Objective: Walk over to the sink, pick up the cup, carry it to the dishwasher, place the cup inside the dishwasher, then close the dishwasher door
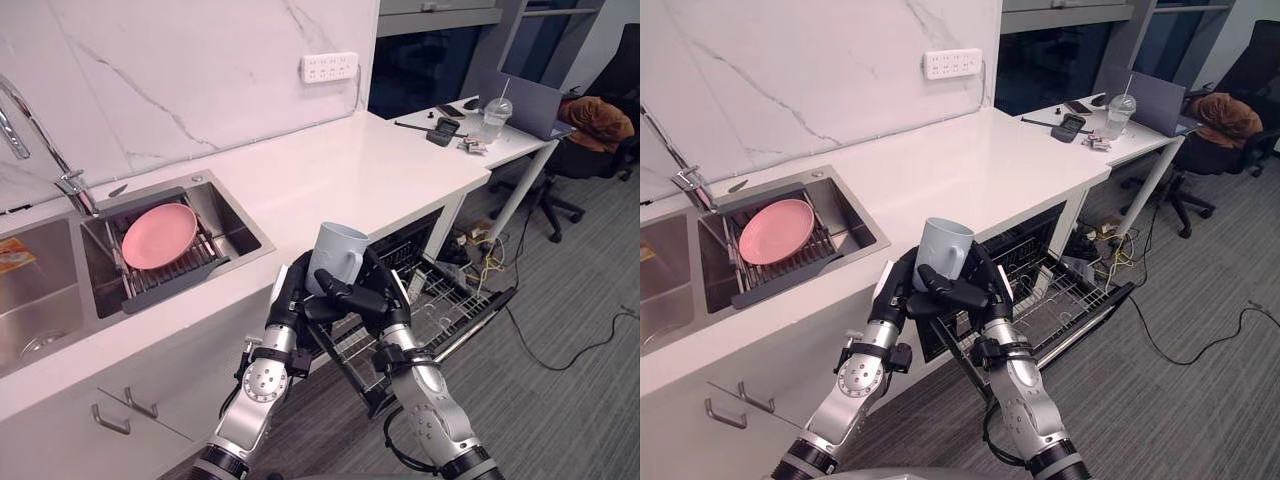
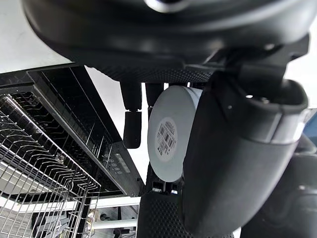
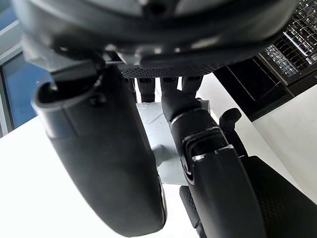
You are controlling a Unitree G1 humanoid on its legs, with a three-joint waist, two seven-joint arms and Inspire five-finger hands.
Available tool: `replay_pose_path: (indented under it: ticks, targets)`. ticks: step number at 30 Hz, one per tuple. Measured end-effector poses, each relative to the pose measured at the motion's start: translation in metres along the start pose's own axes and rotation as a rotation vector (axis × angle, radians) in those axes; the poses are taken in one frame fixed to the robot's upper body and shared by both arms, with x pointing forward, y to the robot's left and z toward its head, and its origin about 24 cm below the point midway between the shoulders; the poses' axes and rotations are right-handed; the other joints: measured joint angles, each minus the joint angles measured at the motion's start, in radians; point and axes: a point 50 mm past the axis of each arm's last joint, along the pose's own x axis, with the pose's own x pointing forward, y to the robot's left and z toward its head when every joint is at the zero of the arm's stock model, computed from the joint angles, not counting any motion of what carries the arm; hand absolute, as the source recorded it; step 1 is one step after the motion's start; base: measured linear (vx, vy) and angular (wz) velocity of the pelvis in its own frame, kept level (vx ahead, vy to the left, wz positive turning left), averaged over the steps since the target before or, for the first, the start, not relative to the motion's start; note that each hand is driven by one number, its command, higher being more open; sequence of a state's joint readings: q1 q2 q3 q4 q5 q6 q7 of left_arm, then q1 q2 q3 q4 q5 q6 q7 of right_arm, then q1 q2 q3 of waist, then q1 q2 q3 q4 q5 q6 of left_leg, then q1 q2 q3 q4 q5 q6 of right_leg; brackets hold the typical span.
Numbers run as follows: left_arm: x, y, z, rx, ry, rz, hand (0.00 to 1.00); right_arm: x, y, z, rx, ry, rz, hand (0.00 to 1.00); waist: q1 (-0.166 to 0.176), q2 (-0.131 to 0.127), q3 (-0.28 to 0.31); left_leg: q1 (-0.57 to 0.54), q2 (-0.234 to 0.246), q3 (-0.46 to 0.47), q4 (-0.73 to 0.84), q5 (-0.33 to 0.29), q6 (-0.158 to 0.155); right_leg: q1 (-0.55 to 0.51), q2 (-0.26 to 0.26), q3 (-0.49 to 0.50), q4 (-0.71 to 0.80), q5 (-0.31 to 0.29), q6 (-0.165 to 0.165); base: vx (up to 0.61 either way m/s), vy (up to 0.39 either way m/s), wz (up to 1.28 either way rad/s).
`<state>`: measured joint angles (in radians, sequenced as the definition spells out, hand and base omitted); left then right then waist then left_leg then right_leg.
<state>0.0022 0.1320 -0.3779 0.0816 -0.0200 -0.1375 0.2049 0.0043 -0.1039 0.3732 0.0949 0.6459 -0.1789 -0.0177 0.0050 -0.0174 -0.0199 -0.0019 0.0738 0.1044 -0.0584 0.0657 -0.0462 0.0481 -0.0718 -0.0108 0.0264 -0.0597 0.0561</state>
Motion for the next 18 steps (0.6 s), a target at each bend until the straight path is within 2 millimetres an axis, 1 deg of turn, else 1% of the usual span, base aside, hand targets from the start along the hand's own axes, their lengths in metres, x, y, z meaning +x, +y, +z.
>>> replay_pose_path:
  ticks: [6,9,13,14,16,18]
  targets:
    - [-0.002,-0.001,0.004,0.026,-0.023,-0.014,0.9,0.001,-0.003,0.007,0.003,-0.033,-0.014,0.3,0.004,0.0,0.0,0.004,-0.001,0.001,-0.005,0.0,-0.001,-0.002,0.0,0.001,0.001,0.0,0.0,0.0,0.0,0.0]
    - [-0.008,-0.005,0.016,0.006,-0.079,-0.03,0.9,0.004,0.0,0.021,0.02,-0.1,-0.015,0.3,0.004,0.0,0.0,0.005,-0.004,0.002,-0.01,0.001,-0.001,-0.006,-0.002,0.002,0.001,0.0,0.0,0.0,0.0,0.0]
    - [-0.008,-0.009,0.031,-0.048,-0.148,-0.014,0.9,0.005,0.006,0.039,0.016,-0.198,-0.008,0.3,0.003,0.0,0.0,0.016,-0.004,0.003,-0.015,0.001,-0.001,0.003,-0.002,0.001,0.001,0.0,0.001,0.0,0.0,0.0]
    - [-0.008,-0.007,0.032,-0.054,-0.153,-0.004,0.9,0.005,0.006,0.042,0.02,-0.214,-0.014,0.3,0.004,0.0,0.0,0.019,-0.004,0.003,-0.016,0.001,-0.001,0.004,-0.002,0.002,0.001,0.0,0.001,0.0,0.0,0.0]
    - [-0.009,0.0,0.031,-0.067,-0.152,0.04,0.9,0.004,0.002,0.054,0.025,-0.28,-0.052,0.3,0.003,0.001,0.001,0.025,-0.004,0.004,-0.027,0.005,-0.002,0.004,-0.002,0.002,0.001,0.0,0.001,0.0,0.0,0.0]
    - [-0.014,0.015,0.024,-0.08,-0.118,0.111,0.9,0.001,-0.007,0.069,0.014,-0.364,-0.109,0.3,0.003,0.001,0.001,0.028,-0.005,0.007,-0.028,0.005,-0.002,0.004,-0.002,0.002,0.002,-0.001,0.002,-0.02,0.001,-0.03]
